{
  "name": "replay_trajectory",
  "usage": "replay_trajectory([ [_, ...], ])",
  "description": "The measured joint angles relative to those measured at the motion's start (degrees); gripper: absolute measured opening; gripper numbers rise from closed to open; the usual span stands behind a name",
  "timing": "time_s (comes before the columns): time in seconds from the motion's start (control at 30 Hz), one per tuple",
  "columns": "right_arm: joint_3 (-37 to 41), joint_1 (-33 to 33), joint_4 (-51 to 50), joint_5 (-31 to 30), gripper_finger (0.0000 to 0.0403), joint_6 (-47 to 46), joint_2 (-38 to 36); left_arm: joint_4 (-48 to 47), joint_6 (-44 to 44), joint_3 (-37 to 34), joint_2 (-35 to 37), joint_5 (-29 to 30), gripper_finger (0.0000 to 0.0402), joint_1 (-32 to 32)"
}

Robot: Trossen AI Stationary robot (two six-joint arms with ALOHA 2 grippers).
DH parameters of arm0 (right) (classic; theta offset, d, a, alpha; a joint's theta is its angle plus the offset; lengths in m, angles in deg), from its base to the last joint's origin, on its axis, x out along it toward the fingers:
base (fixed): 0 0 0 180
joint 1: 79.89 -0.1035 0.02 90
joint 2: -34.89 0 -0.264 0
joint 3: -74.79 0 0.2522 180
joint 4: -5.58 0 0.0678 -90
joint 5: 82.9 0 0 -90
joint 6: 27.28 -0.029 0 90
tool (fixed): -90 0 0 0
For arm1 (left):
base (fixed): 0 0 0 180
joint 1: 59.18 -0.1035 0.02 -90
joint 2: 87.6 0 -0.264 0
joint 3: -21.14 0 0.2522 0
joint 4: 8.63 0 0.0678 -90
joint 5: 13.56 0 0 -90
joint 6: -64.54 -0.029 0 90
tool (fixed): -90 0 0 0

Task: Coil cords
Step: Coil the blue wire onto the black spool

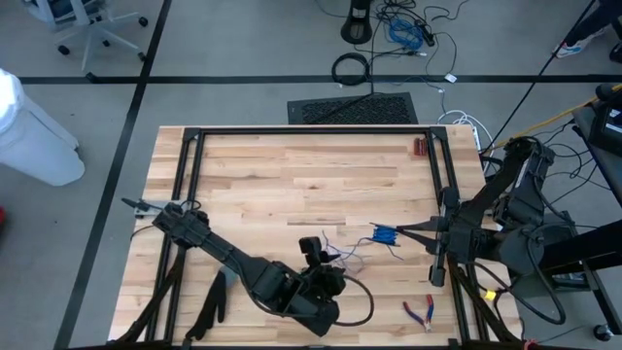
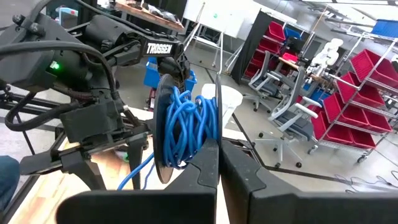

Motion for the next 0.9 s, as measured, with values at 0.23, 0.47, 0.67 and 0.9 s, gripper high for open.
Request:
replay_trajectory([
  [0.23, 0.0, 0.0, 0.2, 0.0, 0.0000, 0.0, 0.0, -1.1, 0.0, 0.0, 0.0, 0.1, 0.0106, 0.0],
  [0.47, 0.0, 0.0, 0.2, 0.0, 0.0000, 0.1, 0.0, -2.2, 0.0, 0.0, 0.0, -0.8, 0.0087, -0.5],
  [0.67, 0.0, 0.0, 0.6, 0.0, 0.0000, 0.3, 0.0, -2.0, 0.0, 0.0, 0.0, -0.9, 0.0086, -0.4],
  [0.9, 0.0, 0.0, 0.6, 0.0, 0.0000, 0.2, 0.0, -1.9, 0.4, 0.0, 0.0, -0.8, 0.0056, -1.5],
])
